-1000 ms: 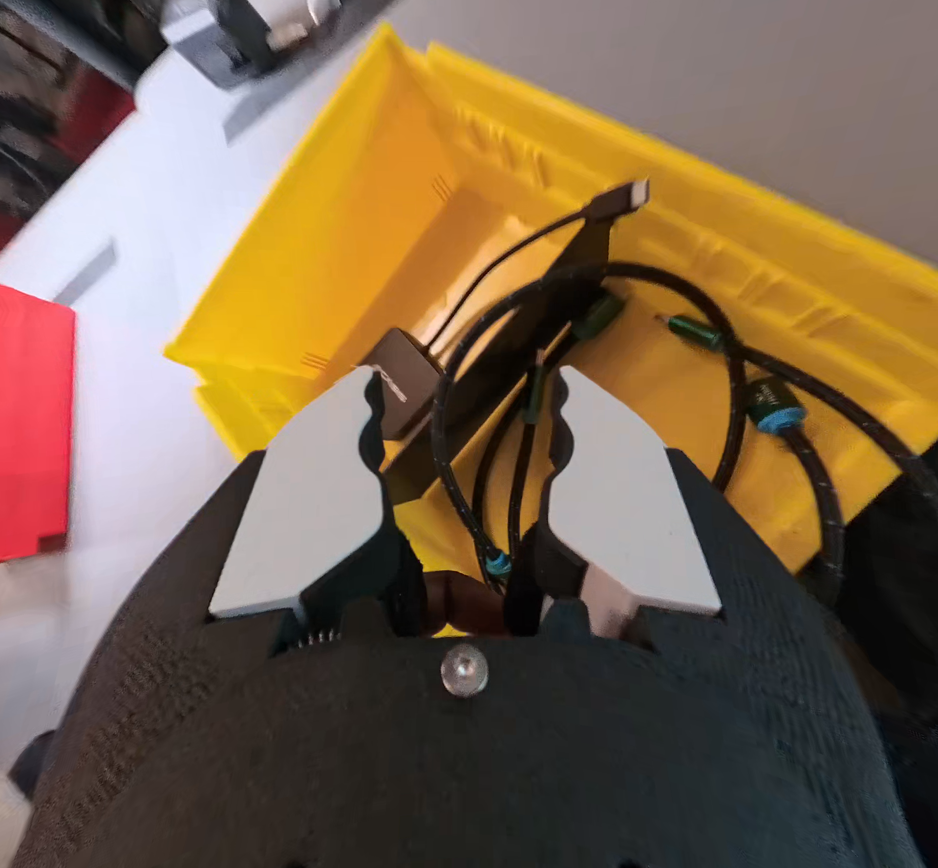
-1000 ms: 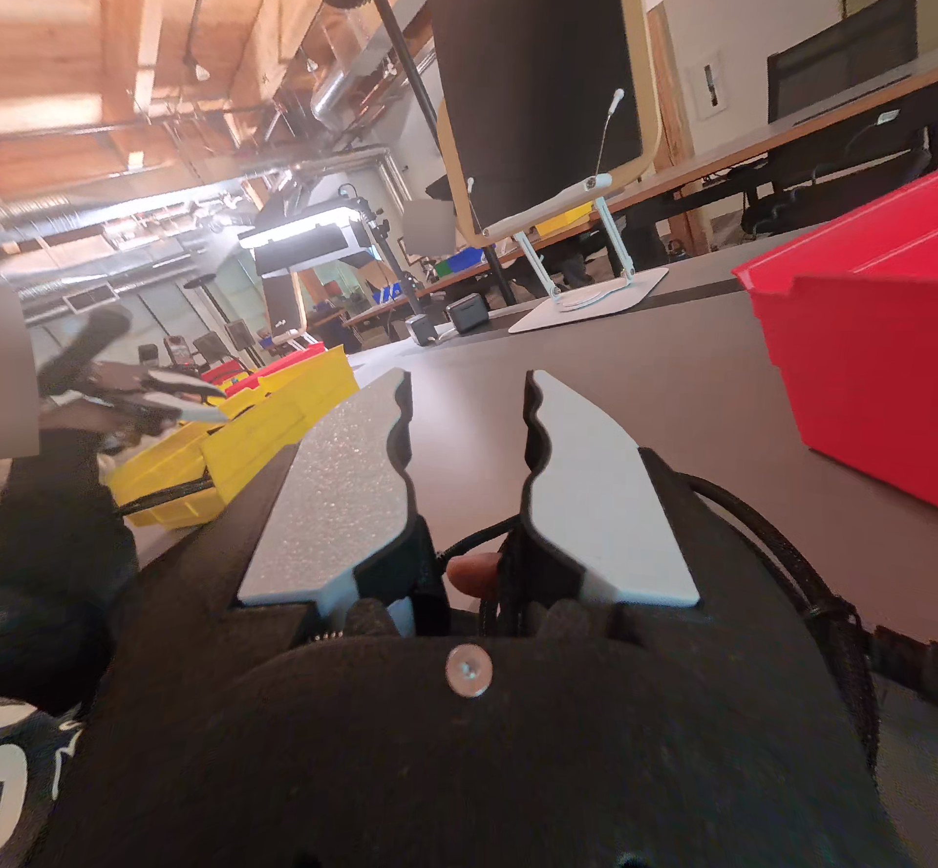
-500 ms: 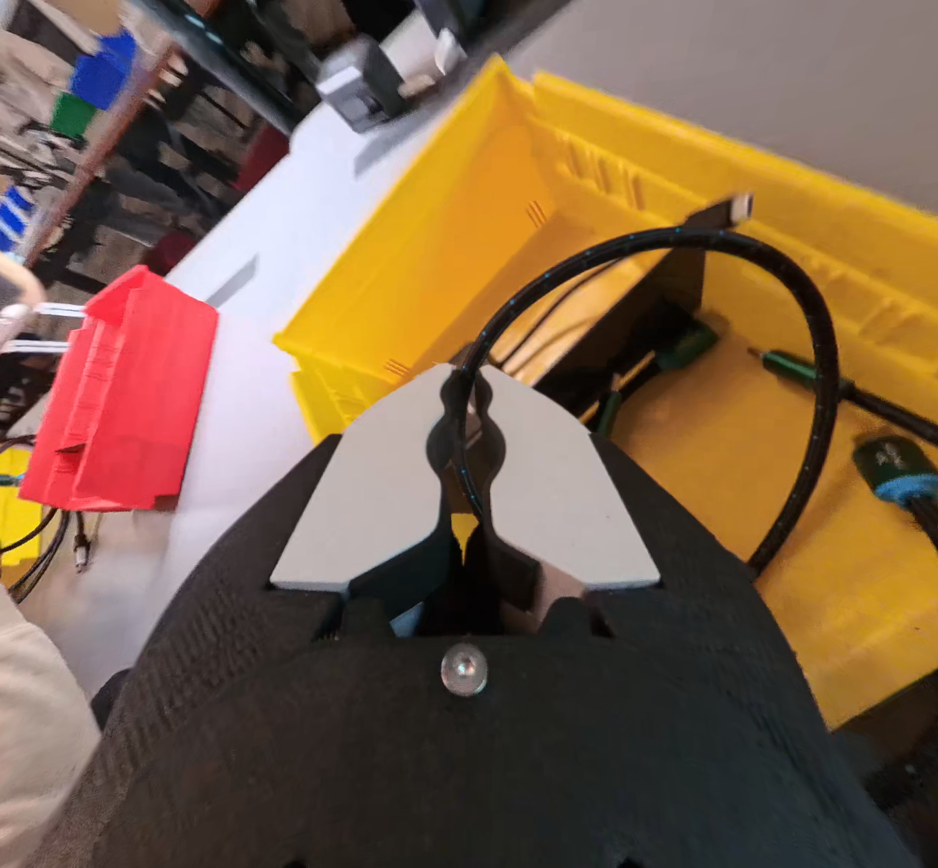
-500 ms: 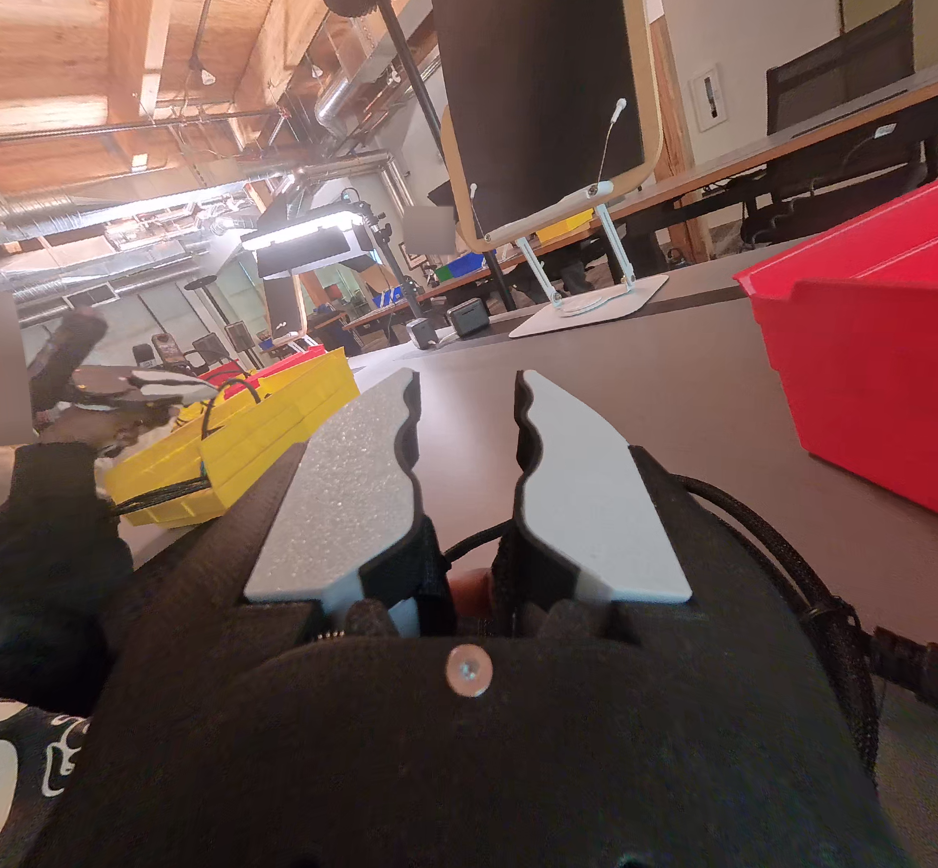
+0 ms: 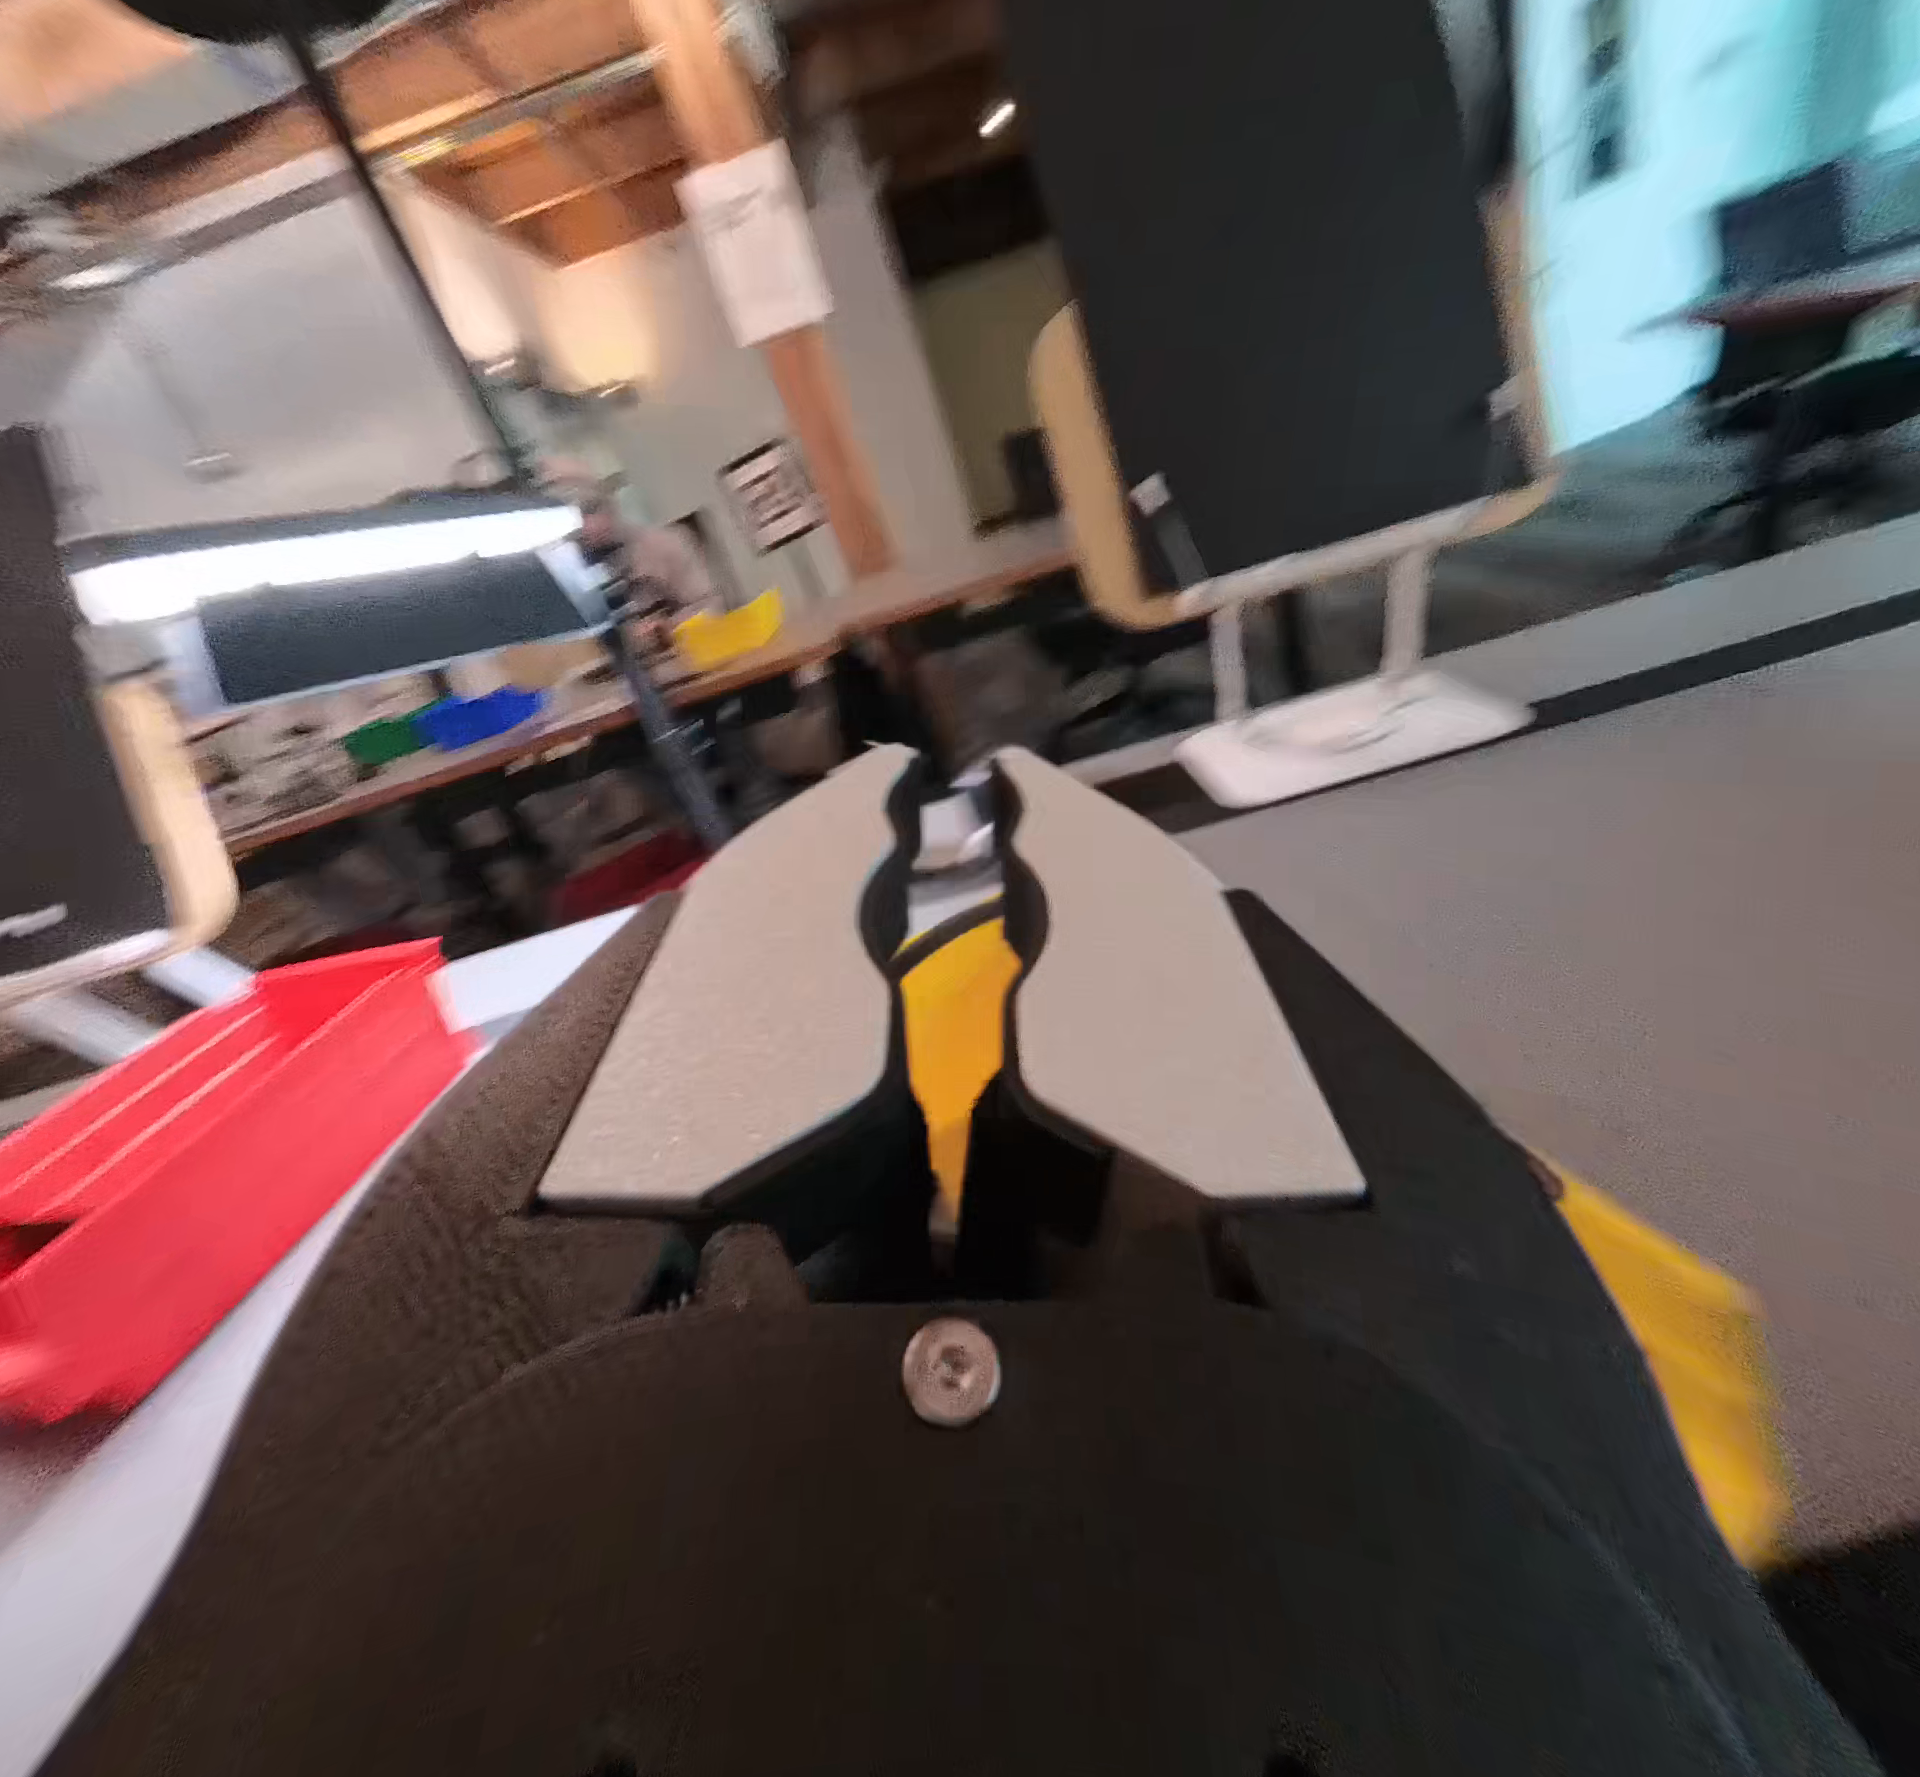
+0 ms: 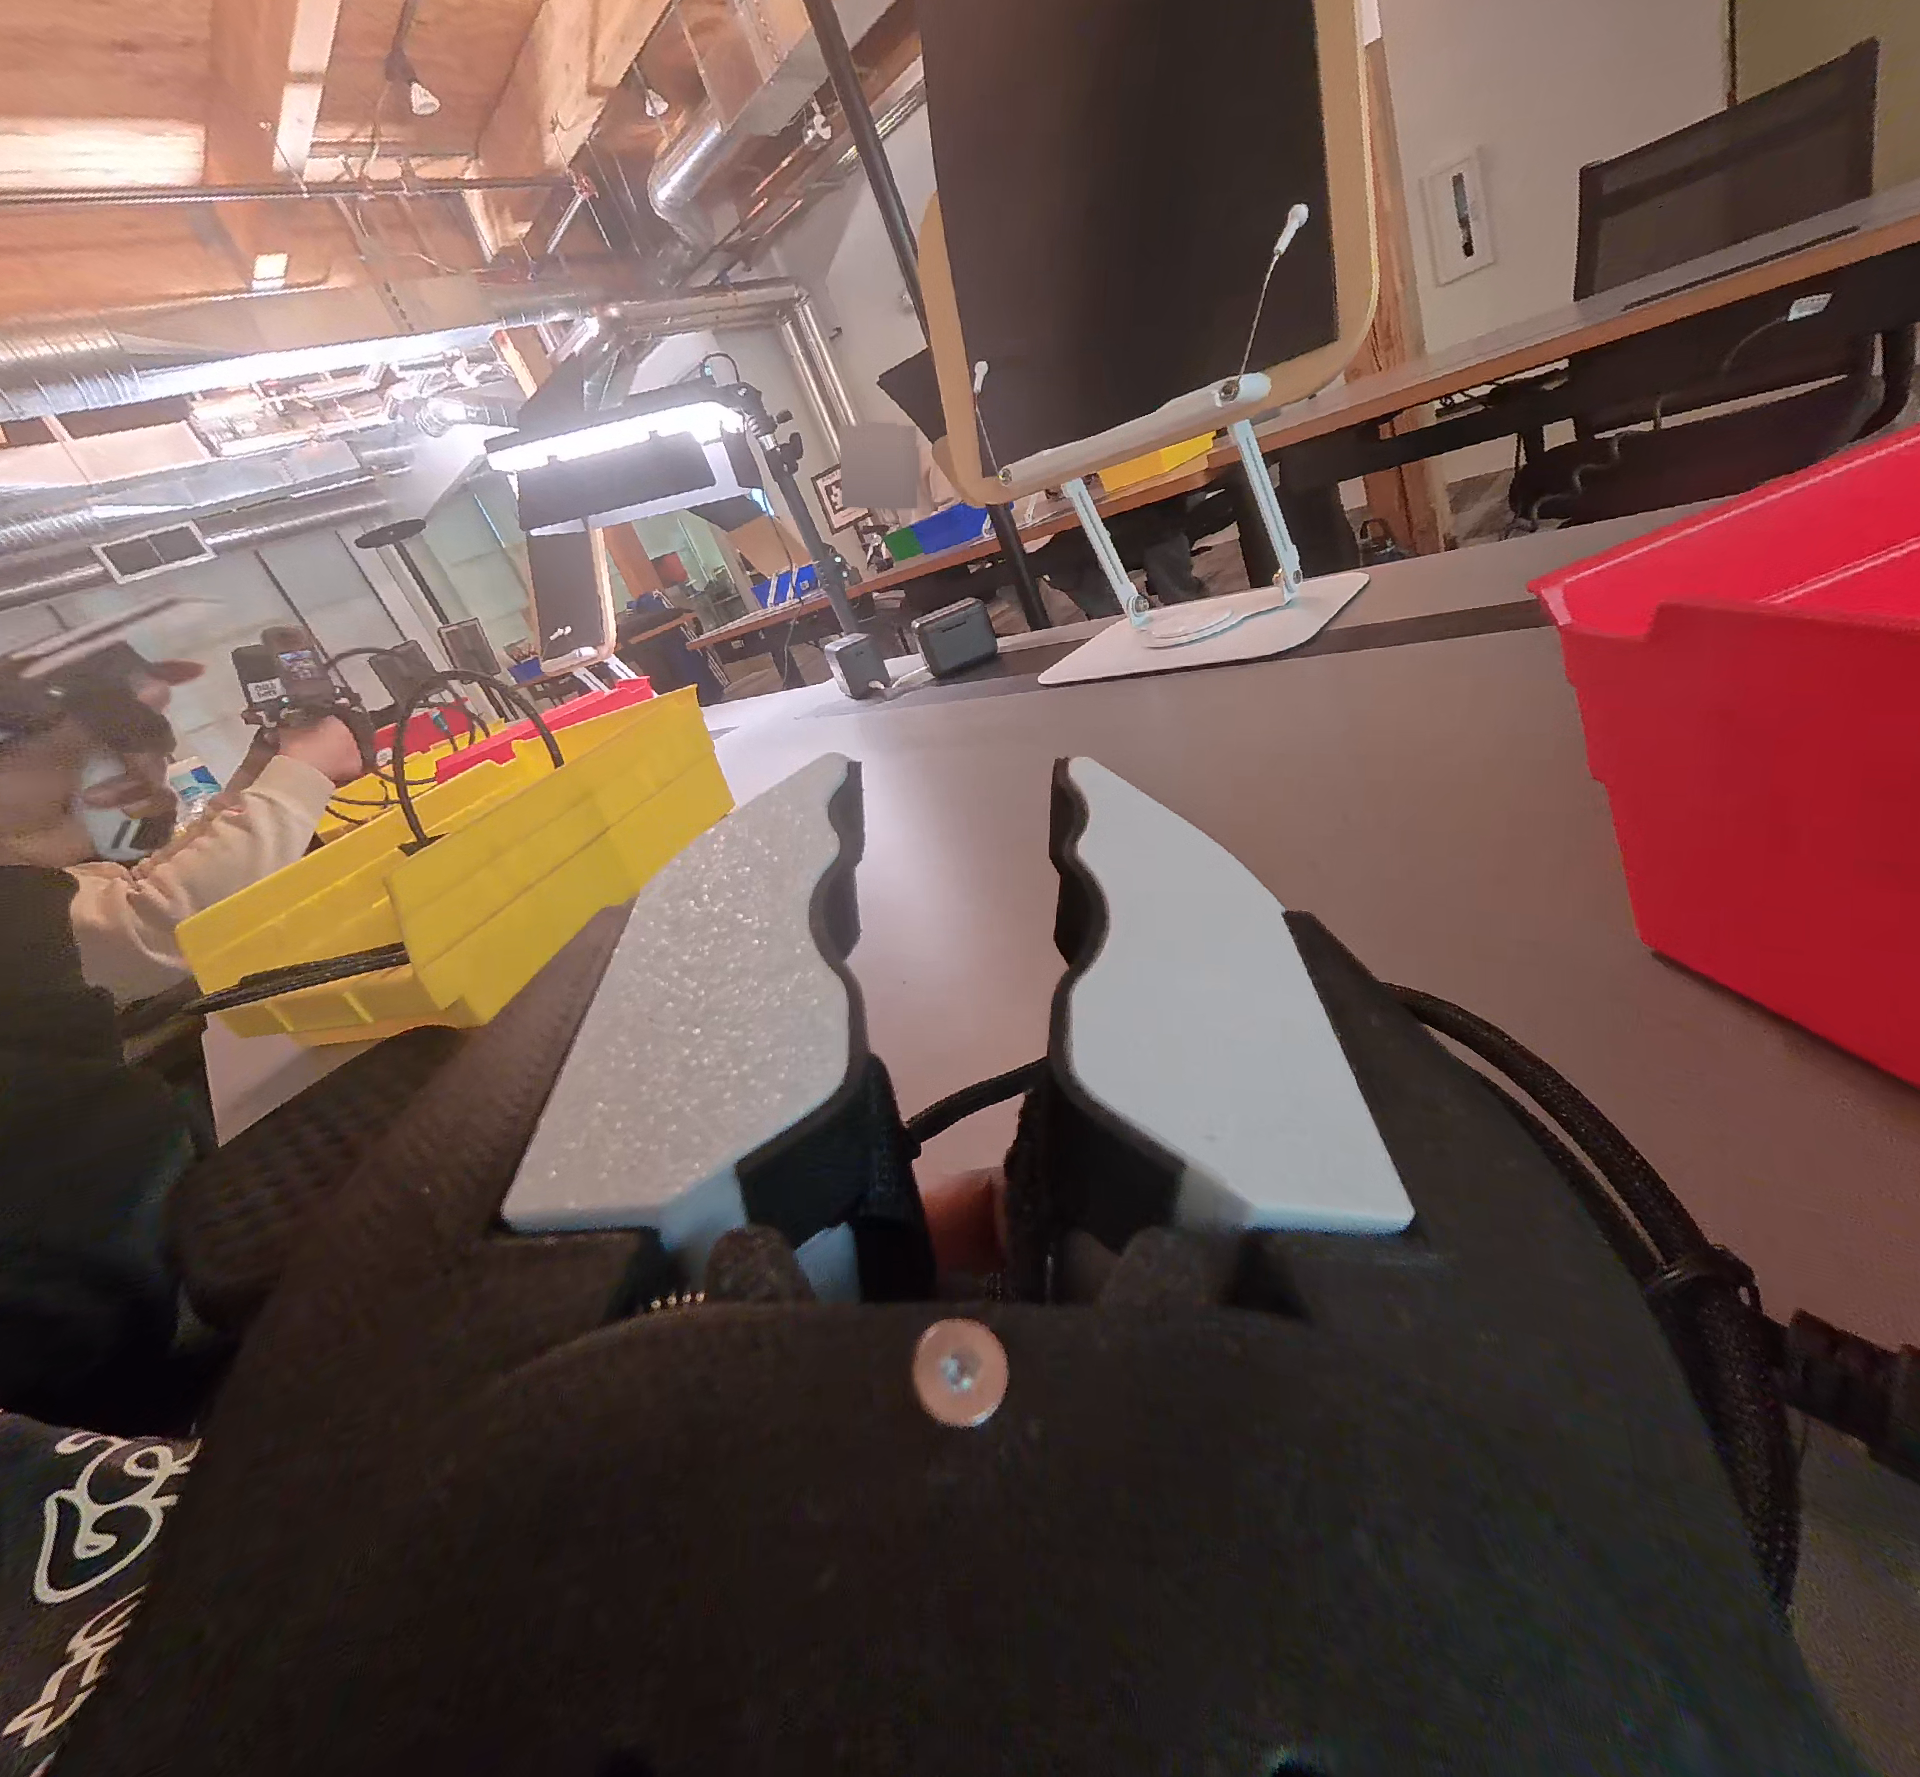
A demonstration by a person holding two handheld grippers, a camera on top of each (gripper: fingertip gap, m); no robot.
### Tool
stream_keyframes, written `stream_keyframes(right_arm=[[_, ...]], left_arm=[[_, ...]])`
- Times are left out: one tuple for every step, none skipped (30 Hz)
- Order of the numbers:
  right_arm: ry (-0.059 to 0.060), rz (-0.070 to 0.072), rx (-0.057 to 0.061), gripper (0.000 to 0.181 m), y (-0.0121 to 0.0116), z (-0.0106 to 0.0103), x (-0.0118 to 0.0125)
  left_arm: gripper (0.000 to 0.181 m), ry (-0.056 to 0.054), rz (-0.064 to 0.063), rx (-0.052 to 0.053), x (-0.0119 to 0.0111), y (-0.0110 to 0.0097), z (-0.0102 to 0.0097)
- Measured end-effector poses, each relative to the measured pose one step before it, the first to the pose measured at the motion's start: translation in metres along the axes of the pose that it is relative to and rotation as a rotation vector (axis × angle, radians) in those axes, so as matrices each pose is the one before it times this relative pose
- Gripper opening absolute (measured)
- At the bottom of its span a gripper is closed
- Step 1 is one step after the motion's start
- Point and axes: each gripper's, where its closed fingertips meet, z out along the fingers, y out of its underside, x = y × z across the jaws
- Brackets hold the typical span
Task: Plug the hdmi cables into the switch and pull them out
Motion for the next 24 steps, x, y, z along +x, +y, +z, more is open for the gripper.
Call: stream_keyframes(right_arm=[[0.0,0.0005,-0.0006,0.035,0.00006,0.00013,0.00011],[0.0002,0.0011,-0.002,0.035,0.00024,0.00017,0.00013],[-0.0002,0.0005,-0.002,0.035,0.00028,0.00025,0.0001],[0.0002,-0.0001,-0.0006,0.035,0.00011,0.00004,0.0],[0.0004,-0.0003,-0.0002,0.035,-0.00006,0.0,0.00003],[-0.0002,-0.0004,-0.0012,0.035,0.00019,0.00014,0.00002],[-0.0005,-0.0006,-0.0009,0.035,0.00012,0.00009,-0.0002],[-0.0003,-0.0007,0.0006,0.035,-0.00009,-0.00009,-0.00004],[-0.0002,-0.0005,0.0013,0.035,-0.00017,-0.00004,-0.00004],[-0.0004,-0.0007,0.0006,0.035,-0.00006,-0.00013,-0.00014],[-0.0005,-0.0008,0.0001,0.035,-0.00008,-0.00002,-0.00013],[-0.0005,-0.0008,0.0001,0.035,0.00001,-0.00003,-0.0001],[-0.0005,-0.0005,-0.0002,0.035,0.00005,0.00008,-0.00006],[-0.0003,-0.0001,-0.0005,0.035,0.00001,0.00007,-0.0001],[-0.0003,0.0003,-0.0003,0.035,0.00004,-0.00002,-0.00006],[-0.0002,0.0,0.0003,0.035,-0.00004,0.00002,-0.00003],[0.0001,-0.0004,0.0009,0.035,-0.00012,-0.00007,-0.00001],[0.0002,-0.0005,0.0006,0.035,-0.00008,-0.00009,0.0],[0.0,-0.0001,-0.0002,0.035,-0.00004,0.00009,-0.00006],[0.0,-0.0001,-0.0013,0.035,0.00012,0.00014,-0.00001],[-0.0003,-0.0003,-0.0012,0.035,0.00018,0.00001,-0.00005],[-0.0002,-0.0009,0.0004,0.035,-0.00009,-0.00004,-0.00017],[0.0001,-0.0017,0.0014,0.035,-0.00013,-0.00012,-0.0001],[0.0001,-0.0023,0.0013,0.035,-0.00025,-0.00004,-0.00024]], left_arm=[[0.023,-0.0669,0.0377,-0.0699,-0.01103,0.01432,0.00264],[0.035,-0.035,0.0275,-0.087,-0.00635,0.0157,0.0038],[0.044,-0.0114,0.0178,-0.0893,-0.00215,0.01511,0.00479],[0.052,0.002,0.0157,-0.0782,0.00062,0.01329,0.00563],[0.055,-0.0011,0.017,-0.0623,0.00123,0.01061,0.0062],[0.055,-0.0173,0.0134,-0.0463,-0.00055,0.00771,0.00674],[0.055,-0.0318,0.0053,-0.0325,-0.00236,0.00534,0.0074],[0.055,-0.0332,-0.0024,-0.023,-0.00237,0.00415,0.00811],[0.056,-0.0236,-0.0036,-0.0252,-0.00078,0.00472,0.00834],[0.056,-0.0192,0.0055,-0.0374,0.00016,0.00643,0.00811],[0.055,-0.025,0.0136,-0.0427,-0.00052,0.00708,0.00747],[0.055,-0.0201,0.0173,-0.0368,0.00004,0.0063,0.00641],[0.052,-0.0036,0.0198,-0.0221,0.00216,0.00428,0.00548],[0.044,0.0023,0.0196,-0.0095,0.00278,0.00283,0.00436],[0.024,-0.0144,0.0184,-0.0032,-0.00033,0.00171,0.00277],[0.006,-0.0357,0.0163,0.0021,-0.00476,-0.00011,-0.00004],[0.004,-0.0155,0.0123,0.0092,-0.00366,-0.00223,-0.00333],[0.004,-0.004,-0.0084,0.0314,-0.00346,-0.00592,-0.00646],[0.004,-0.0184,-0.028,0.0609,-0.00671,-0.01032,-0.00921],[0.004,-0.0187,-0.0423,0.0719,-0.00806,-0.01253,-0.01063],[0.004,-0.0237,-0.0518,0.0776,-0.00926,-0.01395,-0.01129],[0.004,-0.0312,-0.0552,0.0894,-0.01062,-0.01576,-0.01162],[0.004,-0.0272,-0.0556,0.1009,-0.00982,-0.01761,-0.01146],[0.004,-0.0178,-0.057,0.1035,-0.00794,-0.01834,-0.01044]])
